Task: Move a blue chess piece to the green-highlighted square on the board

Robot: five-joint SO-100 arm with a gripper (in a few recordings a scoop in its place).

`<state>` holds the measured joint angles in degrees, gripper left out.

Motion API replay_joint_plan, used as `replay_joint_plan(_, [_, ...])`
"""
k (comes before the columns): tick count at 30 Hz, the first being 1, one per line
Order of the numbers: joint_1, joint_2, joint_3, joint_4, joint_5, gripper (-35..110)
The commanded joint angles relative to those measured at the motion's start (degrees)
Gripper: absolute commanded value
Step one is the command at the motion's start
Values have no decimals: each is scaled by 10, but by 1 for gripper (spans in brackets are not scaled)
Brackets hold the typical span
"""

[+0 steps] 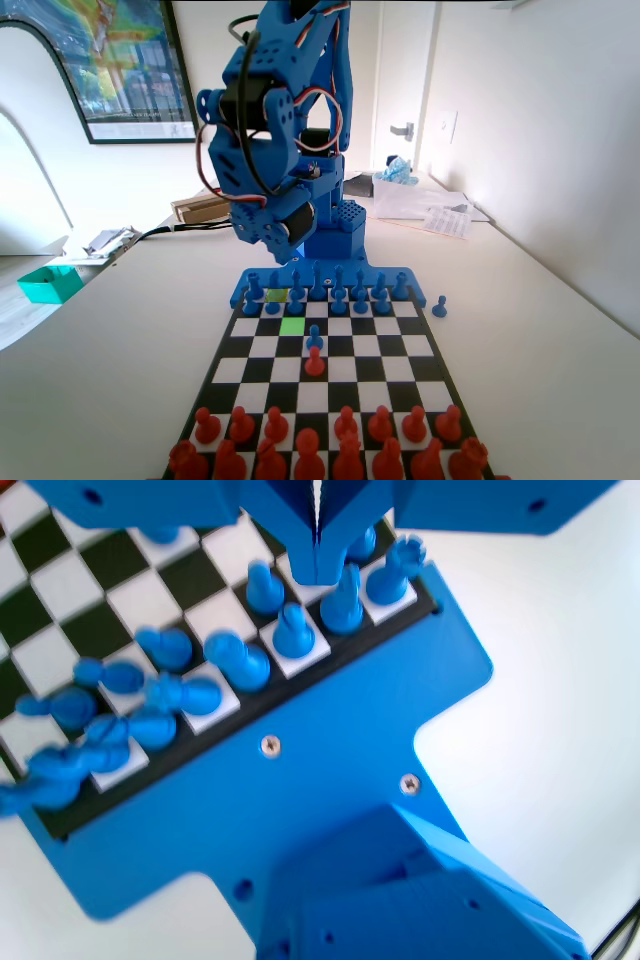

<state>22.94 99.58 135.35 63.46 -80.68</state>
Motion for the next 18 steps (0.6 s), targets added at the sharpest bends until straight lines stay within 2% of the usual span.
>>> replay_joint_plan(1, [10,-5,-38,23,-11,4])
replay_joint_plan(18, [54,-6,-86,64,-44,9])
